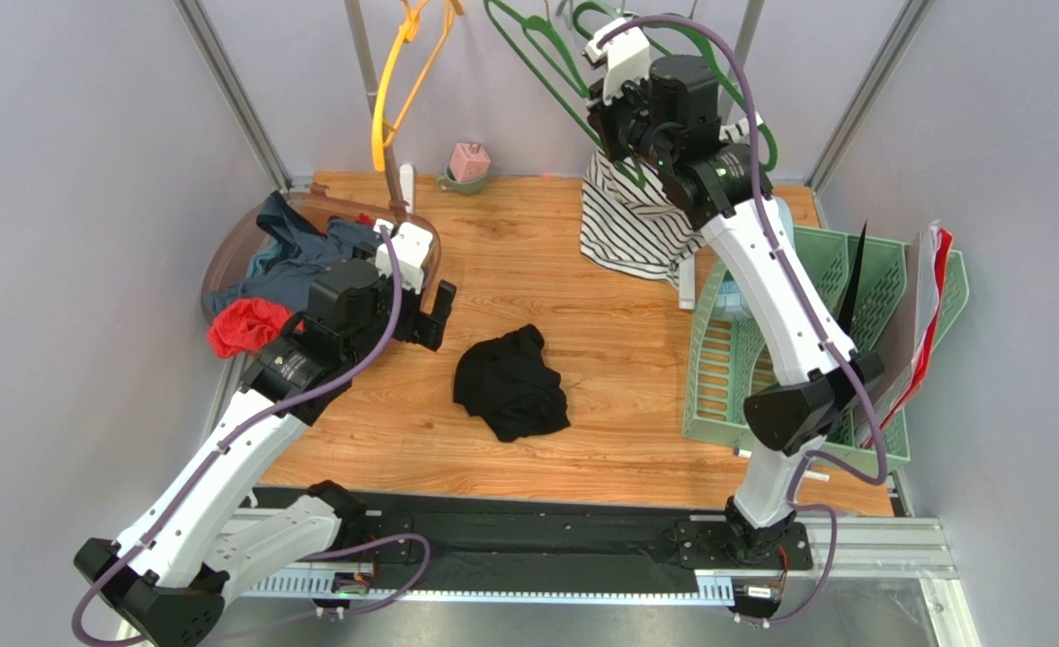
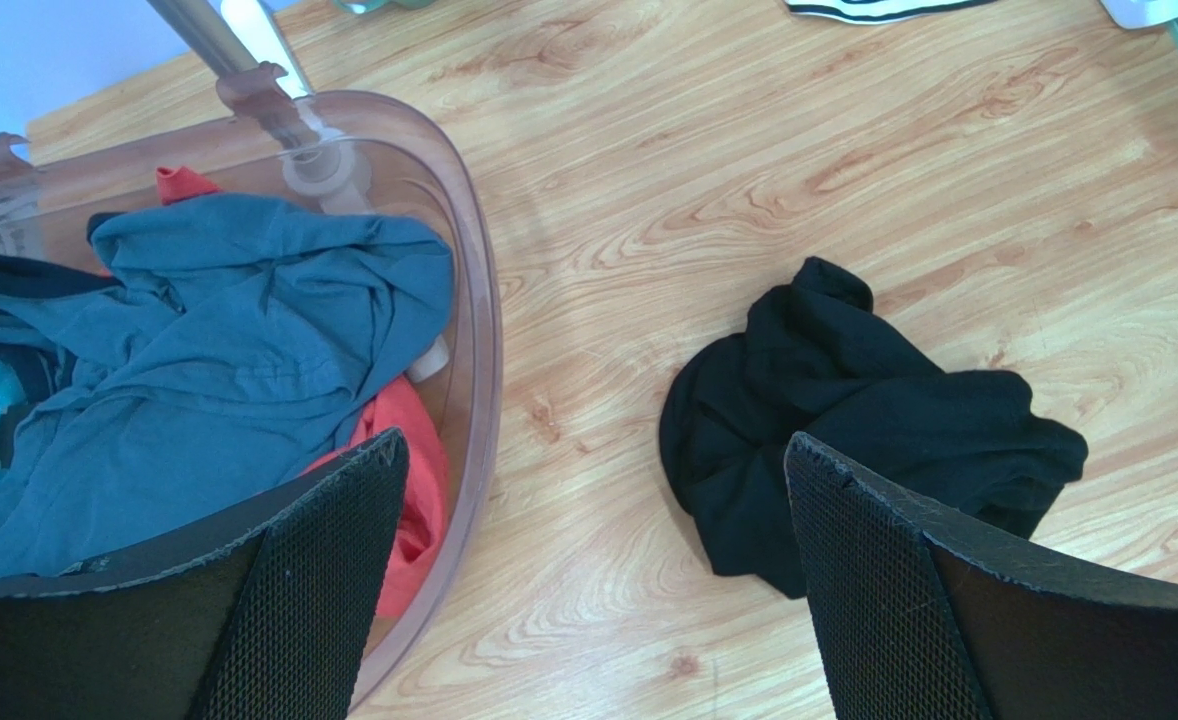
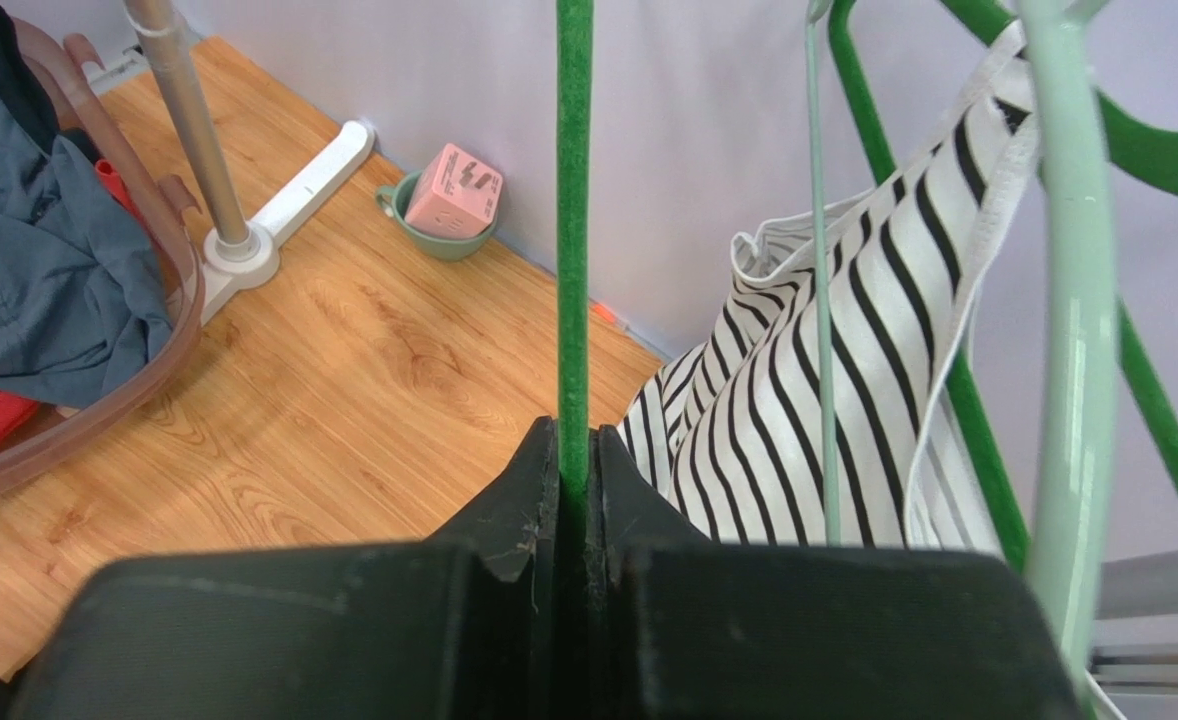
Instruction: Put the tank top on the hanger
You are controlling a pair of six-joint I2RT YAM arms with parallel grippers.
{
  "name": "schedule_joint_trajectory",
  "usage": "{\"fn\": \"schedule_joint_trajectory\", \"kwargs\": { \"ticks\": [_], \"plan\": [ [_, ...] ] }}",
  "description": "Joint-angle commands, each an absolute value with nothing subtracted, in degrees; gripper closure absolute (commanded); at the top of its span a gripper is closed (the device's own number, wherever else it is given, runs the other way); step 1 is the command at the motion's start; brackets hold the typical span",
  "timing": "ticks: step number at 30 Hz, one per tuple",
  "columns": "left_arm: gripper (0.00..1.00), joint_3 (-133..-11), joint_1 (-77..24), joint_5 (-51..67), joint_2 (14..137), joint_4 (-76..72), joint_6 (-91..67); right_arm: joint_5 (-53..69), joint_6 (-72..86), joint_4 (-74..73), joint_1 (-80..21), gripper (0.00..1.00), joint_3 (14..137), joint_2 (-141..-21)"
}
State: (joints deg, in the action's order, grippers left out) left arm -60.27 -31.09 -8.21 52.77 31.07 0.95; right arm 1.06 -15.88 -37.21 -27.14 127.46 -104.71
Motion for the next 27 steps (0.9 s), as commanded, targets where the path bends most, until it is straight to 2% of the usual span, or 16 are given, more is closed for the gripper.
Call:
{"fn": "schedule_joint_trajectory", "kwargs": {
  "ticks": [1, 11, 22, 27],
  "plan": [
    [0.01, -60.73, -31.03, -8.44, 52.29, 30.32, 0.26, -1.91, -14.24, -32.7, -28.21, 1.0, 124.11, -97.65],
    [0.02, -60.56, -31.11, -11.51, 53.17, 30.06, 0.26, -5.88, -10.64, -30.41, -30.67, 1.0, 105.66, -87.37],
    [0.06, -59.68, -32.08, -20.39, 54.14, 29.36, 1.23, -11.42, -5.46, -33.84, -34.89, 1.0, 84.83, -68.22],
    [0.07, -58.8, -40.24, -23.46, 57.47, 29.09, 3.16, -12.31, 2.78, -35.85, -38.05, 1.0, 73.49, -57.93]
  ]
}}
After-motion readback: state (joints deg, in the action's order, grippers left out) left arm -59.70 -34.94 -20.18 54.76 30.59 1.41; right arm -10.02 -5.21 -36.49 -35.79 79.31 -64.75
